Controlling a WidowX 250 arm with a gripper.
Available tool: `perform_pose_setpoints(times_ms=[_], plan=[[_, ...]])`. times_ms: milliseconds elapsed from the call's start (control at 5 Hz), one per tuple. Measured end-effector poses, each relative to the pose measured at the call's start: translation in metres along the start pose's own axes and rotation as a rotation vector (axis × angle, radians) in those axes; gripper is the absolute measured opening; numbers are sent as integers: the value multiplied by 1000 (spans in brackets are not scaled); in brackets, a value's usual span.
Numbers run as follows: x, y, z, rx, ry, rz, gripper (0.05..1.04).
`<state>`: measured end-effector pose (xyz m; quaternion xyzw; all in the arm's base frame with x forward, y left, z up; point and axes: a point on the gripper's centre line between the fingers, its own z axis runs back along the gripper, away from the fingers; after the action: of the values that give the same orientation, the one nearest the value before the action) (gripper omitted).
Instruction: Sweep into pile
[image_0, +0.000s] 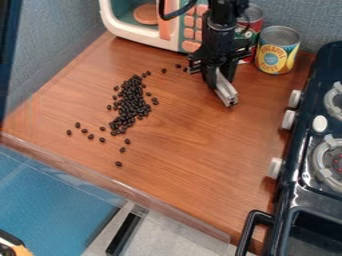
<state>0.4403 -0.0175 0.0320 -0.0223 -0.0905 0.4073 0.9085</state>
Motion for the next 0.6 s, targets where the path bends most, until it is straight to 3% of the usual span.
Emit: perform_pose_setpoints(times_ms=[600], plan=[[8,1,-5,13,7,24,373]])
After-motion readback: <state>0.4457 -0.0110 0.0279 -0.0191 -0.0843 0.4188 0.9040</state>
